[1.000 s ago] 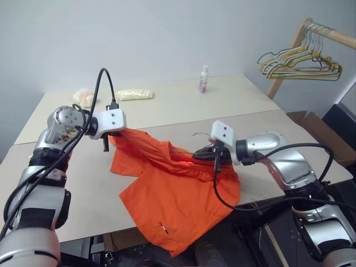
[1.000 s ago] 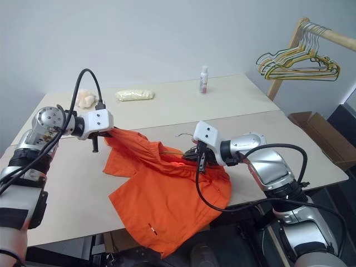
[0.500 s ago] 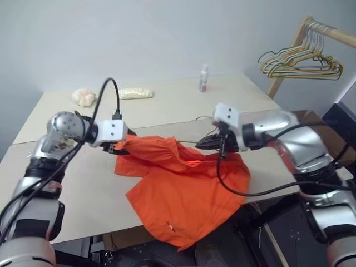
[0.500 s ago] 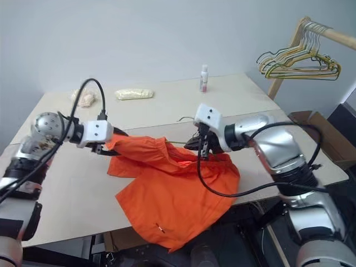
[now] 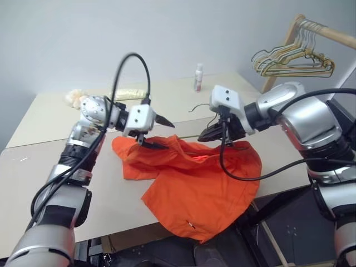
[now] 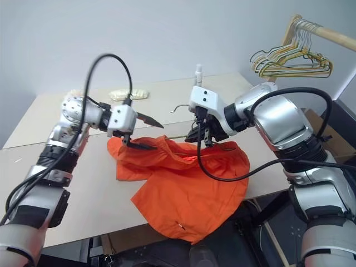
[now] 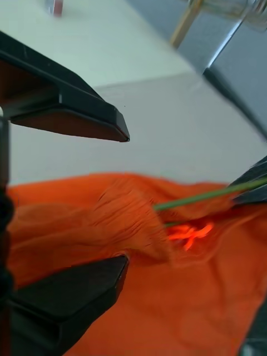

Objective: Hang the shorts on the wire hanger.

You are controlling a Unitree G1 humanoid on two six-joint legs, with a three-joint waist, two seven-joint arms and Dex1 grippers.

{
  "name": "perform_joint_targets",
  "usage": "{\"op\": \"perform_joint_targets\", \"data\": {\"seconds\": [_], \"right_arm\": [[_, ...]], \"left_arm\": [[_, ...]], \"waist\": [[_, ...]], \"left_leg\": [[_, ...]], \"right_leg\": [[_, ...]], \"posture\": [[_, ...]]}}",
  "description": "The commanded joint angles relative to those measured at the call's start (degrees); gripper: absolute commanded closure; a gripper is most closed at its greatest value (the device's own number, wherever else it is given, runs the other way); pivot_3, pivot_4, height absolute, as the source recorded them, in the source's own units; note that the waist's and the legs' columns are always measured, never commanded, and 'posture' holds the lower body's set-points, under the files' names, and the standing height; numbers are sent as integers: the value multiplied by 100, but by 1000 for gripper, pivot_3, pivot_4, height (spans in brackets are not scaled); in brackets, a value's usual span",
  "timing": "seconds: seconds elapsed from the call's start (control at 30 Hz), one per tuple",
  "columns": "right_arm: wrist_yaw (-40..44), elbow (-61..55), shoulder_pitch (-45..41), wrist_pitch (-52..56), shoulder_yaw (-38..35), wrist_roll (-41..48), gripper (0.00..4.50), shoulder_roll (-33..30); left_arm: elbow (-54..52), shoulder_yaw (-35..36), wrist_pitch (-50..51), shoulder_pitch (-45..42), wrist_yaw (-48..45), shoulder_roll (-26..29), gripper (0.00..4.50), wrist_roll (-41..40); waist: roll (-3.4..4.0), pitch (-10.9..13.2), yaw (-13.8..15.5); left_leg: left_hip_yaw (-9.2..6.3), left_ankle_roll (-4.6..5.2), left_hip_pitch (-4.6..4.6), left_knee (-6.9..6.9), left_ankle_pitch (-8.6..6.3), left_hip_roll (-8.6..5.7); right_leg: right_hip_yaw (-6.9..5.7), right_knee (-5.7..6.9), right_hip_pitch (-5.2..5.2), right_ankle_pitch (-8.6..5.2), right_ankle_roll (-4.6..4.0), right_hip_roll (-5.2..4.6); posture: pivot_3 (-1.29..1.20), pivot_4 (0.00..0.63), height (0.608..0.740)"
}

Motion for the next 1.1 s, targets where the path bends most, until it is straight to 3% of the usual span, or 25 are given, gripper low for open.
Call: {"op": "perform_joint_targets", "data": {"seconds": [0.03,0.1,0.2,0.5,0.67,0.8,1.0,1.1], "right_arm": [[110,-10,-241,-111,-2,-79,4500,-11],[128,6,-273,-100,-1,-99,4500,6],[126,0,-303,-54,-40,-82,4500,38],[22,-29,-261,-27,-96,-89,4500,121],[-191,-42,-96,-374,-144,-238,4500,192],[-500,-35,-28,-185,-359,-361,3373,-29],[-464,-689,183,233,-1324,118,1164,-821],[-356,-1060,706,305,-1868,365,94,-1380]], "left_arm": [[305,-131,-353,-357,-161,-35,994,209],[507,-259,-579,-405,-100,-63,994,433],[715,-291,-576,-457,122,-178,1566,606],[740,-174,-477,-436,237,-265,4341,586],[566,-63,-201,-307,402,-262,4498,578],[425,67,143,-169,451,-184,4500,493],[201,179,475,49,538,-60,4500,475],[157,185,526,91,546,-35,4500,466]], "waist": [[0,0,-73],[0,0,-100],[0,0,-113],[0,0,-118],[0,0,-124],[0,0,-130],[2,1,-104],[0,0,-98]], "left_leg": [[0,0,-3,0,0,1],[0,0,-3,0,0,0],[0,1,-1,1,0,1],[0,1,-3,1,0,1],[0,1,-2,1,0,1],[0,1,-3,2,0,1],[-2,2,-13,2,-1,1],[-2,3,-11,2,-1,2]], "right_leg": [[0,2,-2,0,0,0],[0,2,0,0,0,-1],[1,0,0,0,0,-2],[2,4,-2,0,0,-1],[2,8,-2,0,0,-1],[2,36,-3,0,0,-2],[1,35,-10,0,0,-3],[1,30,-7,0,0,-3]], "posture": [[-289,0,740],[-291,0,740],[-296,0,740],[-295,0,740],[-298,0,740],[-302,0,740],[-308,0,740],[-307,0,740]]}}
